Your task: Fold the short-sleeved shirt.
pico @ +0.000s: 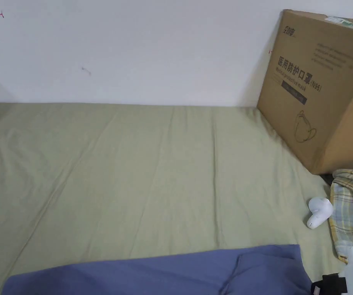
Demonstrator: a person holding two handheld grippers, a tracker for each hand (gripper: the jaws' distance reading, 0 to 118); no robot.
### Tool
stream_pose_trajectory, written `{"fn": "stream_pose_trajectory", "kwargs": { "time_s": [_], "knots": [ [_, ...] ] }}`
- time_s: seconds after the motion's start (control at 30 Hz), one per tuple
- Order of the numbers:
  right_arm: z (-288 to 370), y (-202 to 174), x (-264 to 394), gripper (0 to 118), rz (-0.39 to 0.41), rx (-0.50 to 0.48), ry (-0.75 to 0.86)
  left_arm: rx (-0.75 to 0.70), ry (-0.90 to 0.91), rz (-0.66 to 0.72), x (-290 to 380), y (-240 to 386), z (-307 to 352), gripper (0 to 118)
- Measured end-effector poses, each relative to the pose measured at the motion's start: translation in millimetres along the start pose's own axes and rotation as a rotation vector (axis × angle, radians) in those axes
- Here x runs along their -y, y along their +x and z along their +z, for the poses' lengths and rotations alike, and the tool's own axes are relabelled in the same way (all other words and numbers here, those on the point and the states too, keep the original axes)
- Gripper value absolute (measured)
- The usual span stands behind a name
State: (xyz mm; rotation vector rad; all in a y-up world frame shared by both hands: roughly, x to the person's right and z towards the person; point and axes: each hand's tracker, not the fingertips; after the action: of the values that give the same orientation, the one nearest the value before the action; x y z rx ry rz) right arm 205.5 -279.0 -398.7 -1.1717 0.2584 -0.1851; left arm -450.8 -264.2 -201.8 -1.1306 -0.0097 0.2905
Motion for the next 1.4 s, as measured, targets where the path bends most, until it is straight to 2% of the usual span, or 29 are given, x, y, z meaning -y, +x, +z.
{"fn": "stream_pose_trajectory", "kwargs": {
  "time_s": [0.03,0.07,0.1,0.13,0.17,0.2,0.3,0.37,0.43,0.5,0.53,0.57,0.6,0.63,0.67,0.7,0.73,0.77,0.83,0.93,1.0,1.03,1.13,1.17,1.2,1.3,1.4],
  "knots": [
    [0.7,-2.1,0.2,17,-0.011,0.005,0.010,-0.024,0.007,-0.009,1.6,-0.2,-1.0,17],
    [-0.7,5.7,-3.8,38,-0.013,0.027,0.043,-0.050,0.021,-0.017,2.2,0.2,1.0,32],
    [2.4,1.3,-5.5,62,-0.007,0.047,0.066,-0.055,0.029,-0.020,2.1,0.9,3.9,55],
    [8.7,-7.0,-7.8,82,0.018,0.075,0.092,-0.058,0.039,-0.020,1.4,2.2,8.4,91],
    [16.4,-16.3,-9.7,85,0.043,0.087,0.129,-0.060,0.055,-0.017,0.4,4.9,13.7,109],
    [27.8,-28.0,-9.9,85,0.067,0.089,0.162,-0.062,0.086,-0.012,-1.2,8.3,20.5,117],
    [53.3,-72.5,-13.4,85,0.191,0.109,0.285,-0.046,0.233,0.014,-8.8,26.3,44.8,116],
    [68.8,-110.0,-6.3,86,0.261,0.137,0.404,-0.106,0.330,0.057,-14.2,42.8,55.5,116],
    [70.1,-142.9,-6.7,88,0.322,0.149,0.426,-0.159,0.378,0.081,-20.3,63.4,59.2,115],
    [65.4,-173.8,-0.9,88,0.356,0.154,0.426,-0.174,0.415,0.050,-23.9,80.7,58.5,106],
    [62.1,-185.2,1.1,88,0.352,0.130,0.437,-0.190,0.437,0.018,-24.4,89.8,56.1,88],
    [57.6,-195.4,2.9,83,0.343,0.118,0.440,-0.211,0.448,-0.019,-25.9,101.0,51.8,64],
    [51.1,-205.5,4.9,71,0.333,0.123,0.434,-0.246,0.446,-0.056,-25.9,109.3,47.7,43],
    [44.7,-213.7,5.9,62,0.326,0.112,0.406,-0.296,0.424,-0.091,-25.8,117.2,40.8,32],
    [38.8,-219.3,6.6,62,0.306,0.090,0.392,-0.324,0.393,-0.113,-25.6,122.2,33.1,32],
    [31.5,-223.8,6.1,23,0.294,0.104,0.380,-0.323,0.384,-0.106,-25.7,124.1,26.6,0],
    [28.3,-229.5,7.1,0,0.300,0.121,0.360,-0.285,0.382,-0.085,-24.3,123.3,24.5,0],
    [25.3,-231.1,7.9,0,0.289,0.112,0.338,-0.219,0.372,-0.046,-23.3,120.9,23.0,0],
    [19.6,-238.2,8.6,0,0.299,0.145,0.314,-0.227,0.380,0.010,-22.1,118.7,24.5,0],
    [11.8,-245.5,12.6,0,0.344,0.208,0.322,-0.242,0.383,0.021,-19.1,105.4,24.7,0],
    [6.0,-245.6,14.9,0,0.343,0.204,0.318,-0.186,0.376,0.073,-18.2,88.1,27.3,0],
    [5.3,-246.2,14.1,0,0.336,0.196,0.310,-0.107,0.377,0.127,-16.7,69.6,27.0,0],
    [0.2,-242.4,16.0,0,0.304,0.113,0.261,0.257,0.367,0.324,-9.7,4.0,22.4,0],
    [-0.5,-243.0,16.8,0,0.313,0.117,0.250,0.375,0.345,0.368,-6.9,-19.1,16.3,1],
    [-1.7,-244.0,17.4,0,0.323,0.120,0.240,0.448,0.316,0.386,-4.1,-41.1,12.9,4],
    [-7.7,-244.5,23.3,0,0.364,0.150,0.228,0.522,0.231,0.460,3.3,-76.7,-2.7,32],
    [-13.7,-242.6,24.0,0,0.366,0.131,0.200,0.597,0.206,0.560,7.6,-101.5,-19.2,65]
  ]
}}
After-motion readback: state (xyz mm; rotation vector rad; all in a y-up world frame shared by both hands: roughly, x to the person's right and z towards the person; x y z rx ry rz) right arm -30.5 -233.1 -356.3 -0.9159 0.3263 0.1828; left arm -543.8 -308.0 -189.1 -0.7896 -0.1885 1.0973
